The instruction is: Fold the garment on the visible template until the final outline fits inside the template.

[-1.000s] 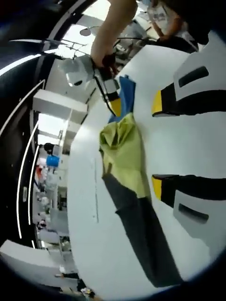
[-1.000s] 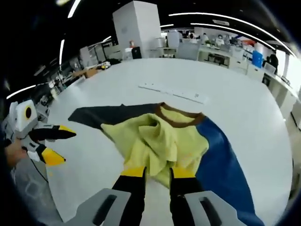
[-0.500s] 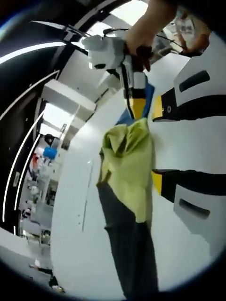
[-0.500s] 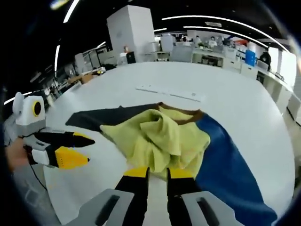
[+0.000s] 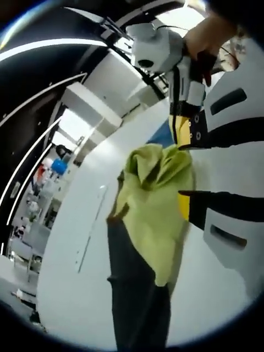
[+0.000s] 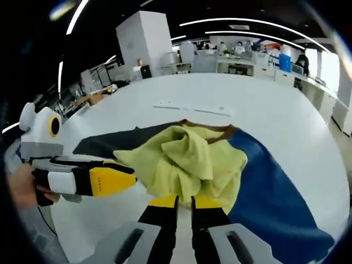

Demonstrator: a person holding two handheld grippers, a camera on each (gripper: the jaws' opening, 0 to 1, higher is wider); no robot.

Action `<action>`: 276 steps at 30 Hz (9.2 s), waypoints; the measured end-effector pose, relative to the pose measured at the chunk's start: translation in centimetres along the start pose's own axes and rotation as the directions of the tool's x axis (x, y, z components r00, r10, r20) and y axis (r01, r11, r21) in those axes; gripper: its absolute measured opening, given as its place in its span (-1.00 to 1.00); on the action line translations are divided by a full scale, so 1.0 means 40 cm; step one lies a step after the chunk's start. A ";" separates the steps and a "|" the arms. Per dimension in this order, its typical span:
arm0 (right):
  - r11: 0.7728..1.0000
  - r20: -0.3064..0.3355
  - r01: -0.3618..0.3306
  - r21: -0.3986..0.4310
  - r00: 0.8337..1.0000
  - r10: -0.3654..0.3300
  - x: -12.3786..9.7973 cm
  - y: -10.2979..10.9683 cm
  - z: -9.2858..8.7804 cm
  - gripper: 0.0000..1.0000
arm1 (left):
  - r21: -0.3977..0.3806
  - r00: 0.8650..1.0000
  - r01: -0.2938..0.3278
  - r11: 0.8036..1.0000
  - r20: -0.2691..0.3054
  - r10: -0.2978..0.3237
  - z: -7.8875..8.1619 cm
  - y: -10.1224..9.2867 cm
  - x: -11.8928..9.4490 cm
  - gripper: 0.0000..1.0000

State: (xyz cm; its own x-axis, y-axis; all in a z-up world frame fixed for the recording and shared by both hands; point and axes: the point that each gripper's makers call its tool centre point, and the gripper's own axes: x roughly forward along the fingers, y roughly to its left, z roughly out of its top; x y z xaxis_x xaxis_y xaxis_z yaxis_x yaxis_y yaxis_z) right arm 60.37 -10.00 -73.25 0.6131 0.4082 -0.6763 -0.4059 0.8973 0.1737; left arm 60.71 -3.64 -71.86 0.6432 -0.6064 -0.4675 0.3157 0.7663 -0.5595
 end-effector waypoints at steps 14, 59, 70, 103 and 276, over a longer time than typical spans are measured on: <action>0.998 -0.001 0.013 0.056 1.000 -0.013 0.021 -0.004 -0.014 -0.98 | -0.093 0.997 -0.019 0.995 -0.070 0.012 -0.044 -0.003 0.050 -0.74; 1.000 0.049 0.012 0.005 0.999 -0.012 -0.042 0.001 0.007 -1.00 | -0.113 0.999 0.028 0.993 -0.043 -0.033 -0.009 -0.025 -0.037 -1.00; 0.999 0.069 0.014 -0.032 0.998 -0.012 -0.104 0.003 0.018 -1.00 | -0.073 1.000 0.024 0.997 0.013 -0.023 0.037 -0.007 -0.128 -1.00; 0.976 0.043 0.091 -0.198 0.995 -0.085 -0.297 -0.007 -0.074 -1.00 | -0.057 0.988 -0.058 0.997 0.141 0.066 0.100 0.093 -0.427 -1.00; 0.858 0.034 0.393 0.331 0.904 -0.427 -0.476 -0.575 -0.298 -0.44 | 0.413 0.996 -0.021 0.911 -0.066 0.053 -0.182 0.066 -0.523 0.98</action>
State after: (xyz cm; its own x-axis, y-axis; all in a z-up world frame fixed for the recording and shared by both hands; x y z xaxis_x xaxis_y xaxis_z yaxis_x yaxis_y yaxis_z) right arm 49.96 -40.42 -72.90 0.7503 -0.0083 -0.6611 0.1168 0.9859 0.1202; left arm 43.01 9.52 -68.53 0.6115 -0.5773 -0.5411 0.5617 0.7984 -0.2169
